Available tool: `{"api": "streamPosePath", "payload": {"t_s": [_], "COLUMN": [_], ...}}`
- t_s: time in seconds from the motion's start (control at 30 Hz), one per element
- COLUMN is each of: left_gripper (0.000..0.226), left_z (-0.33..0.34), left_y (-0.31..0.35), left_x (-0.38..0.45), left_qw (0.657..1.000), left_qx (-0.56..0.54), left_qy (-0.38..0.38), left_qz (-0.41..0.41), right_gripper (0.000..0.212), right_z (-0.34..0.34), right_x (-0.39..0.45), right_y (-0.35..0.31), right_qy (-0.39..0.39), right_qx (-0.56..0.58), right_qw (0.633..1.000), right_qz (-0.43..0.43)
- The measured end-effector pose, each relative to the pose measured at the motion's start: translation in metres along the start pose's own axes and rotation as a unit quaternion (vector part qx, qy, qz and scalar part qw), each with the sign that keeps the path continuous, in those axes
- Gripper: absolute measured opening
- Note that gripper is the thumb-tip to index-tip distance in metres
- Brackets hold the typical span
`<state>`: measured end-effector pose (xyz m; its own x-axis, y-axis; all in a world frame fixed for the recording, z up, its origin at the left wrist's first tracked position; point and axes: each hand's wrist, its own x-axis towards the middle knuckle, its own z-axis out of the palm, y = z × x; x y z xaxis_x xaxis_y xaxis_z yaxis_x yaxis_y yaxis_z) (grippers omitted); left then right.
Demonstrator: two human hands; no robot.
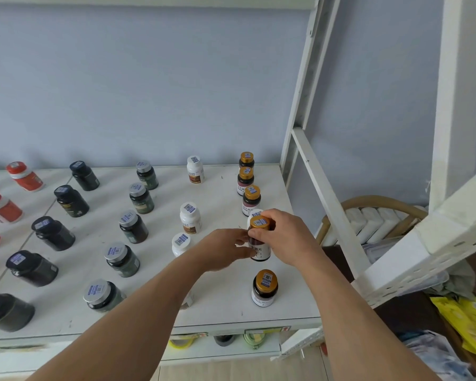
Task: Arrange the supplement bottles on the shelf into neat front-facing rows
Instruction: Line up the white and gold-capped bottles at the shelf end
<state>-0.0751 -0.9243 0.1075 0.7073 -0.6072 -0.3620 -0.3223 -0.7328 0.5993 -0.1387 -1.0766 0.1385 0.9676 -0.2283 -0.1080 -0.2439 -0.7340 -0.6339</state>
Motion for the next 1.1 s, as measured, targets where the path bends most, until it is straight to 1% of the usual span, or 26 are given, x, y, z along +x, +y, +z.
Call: {"api": "streamPosePath", "payload": {"t_s": [0.23,0.37,0.5,0.67,0.77,0.83,1.0,1.1], "left_gripper": [0.048,0.053,0.056,0.057,0.056,0.055,0.057,0.06], "left_z": [0.002,0.004,0.006,0.006,0.005,0.003,-0.006,-0.01], "left_y": [0.001,0.001,-0.001,-0.004,-0.006,-0.007,-0.01,-0.01], "left_x": [0.001,0.002,0.005,0.008,0.01,0.011,0.016,0.022], "left_qw": [1.0,0.998,0.995,0.993,0.993,0.993,0.992,0.99], "left_qx": [0.02,0.066,0.103,0.115,0.117,0.119,0.126,0.139], "left_qy": [0.009,0.019,0.014,0.009,0.012,0.017,0.028,0.032], "left_qz": [0.002,-0.002,-0.002,-0.006,-0.006,-0.003,0.002,0.003], "right_gripper": [0.053,0.055,0.057,0.055,0.059,0.063,0.06,0.062], "right_z": [0.004,0.011,0.021,0.029,0.029,0.026,0.013,0.009], "right_x": [-0.001,-0.001,-0.002,-0.003,-0.002,-0.001,0.014,0.033], "right_y": [0.005,0.012,0.023,0.031,0.034,0.033,0.021,0.014], "right_qy": [-0.01,-0.019,-0.044,-0.055,-0.056,-0.05,0.028,0.013], "right_qx": [0.012,0.027,0.051,0.071,0.072,0.081,0.076,0.05], "right_qw": [1.0,0.999,0.997,0.995,0.995,0.994,0.995,0.996], "right_qz": [0.006,0.021,0.033,0.046,0.049,0.054,0.061,0.069]}}
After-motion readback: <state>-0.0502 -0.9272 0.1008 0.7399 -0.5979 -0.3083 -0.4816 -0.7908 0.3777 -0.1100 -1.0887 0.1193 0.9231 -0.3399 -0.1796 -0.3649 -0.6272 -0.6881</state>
